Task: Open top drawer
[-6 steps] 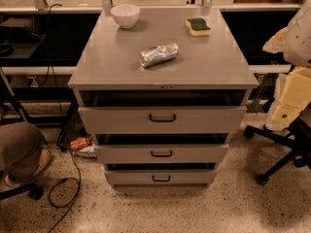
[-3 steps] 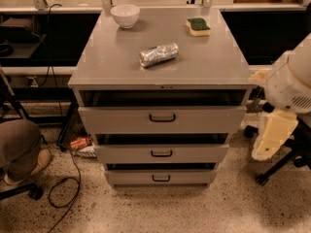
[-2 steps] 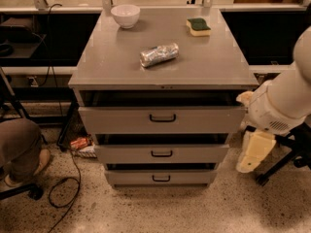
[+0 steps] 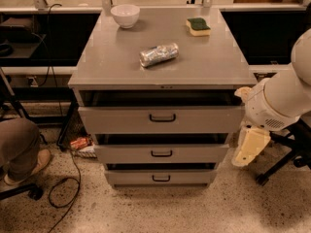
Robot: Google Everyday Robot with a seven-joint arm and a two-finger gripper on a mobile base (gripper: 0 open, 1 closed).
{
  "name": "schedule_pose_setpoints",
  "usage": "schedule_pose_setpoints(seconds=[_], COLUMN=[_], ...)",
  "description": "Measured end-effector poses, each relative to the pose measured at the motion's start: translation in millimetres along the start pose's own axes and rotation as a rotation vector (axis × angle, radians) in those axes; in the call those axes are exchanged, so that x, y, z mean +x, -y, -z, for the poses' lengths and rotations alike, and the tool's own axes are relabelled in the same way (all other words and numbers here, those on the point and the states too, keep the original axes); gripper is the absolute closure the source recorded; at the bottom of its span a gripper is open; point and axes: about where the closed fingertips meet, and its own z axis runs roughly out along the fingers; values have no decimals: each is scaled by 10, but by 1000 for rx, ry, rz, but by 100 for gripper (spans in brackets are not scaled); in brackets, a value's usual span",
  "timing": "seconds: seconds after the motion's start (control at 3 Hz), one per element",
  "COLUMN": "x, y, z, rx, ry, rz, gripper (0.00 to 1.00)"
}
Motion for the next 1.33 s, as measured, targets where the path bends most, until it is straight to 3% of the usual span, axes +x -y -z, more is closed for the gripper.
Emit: schedule_pose_setpoints(seconds=[0.67, 1.0, 1.33], x=[139, 182, 144], y=[-199, -155, 107], z=[-658, -1054, -1388], rx=[-54, -9, 80], ry=[46, 29, 18], rz=[36, 63, 104], gripper=[0, 0, 0])
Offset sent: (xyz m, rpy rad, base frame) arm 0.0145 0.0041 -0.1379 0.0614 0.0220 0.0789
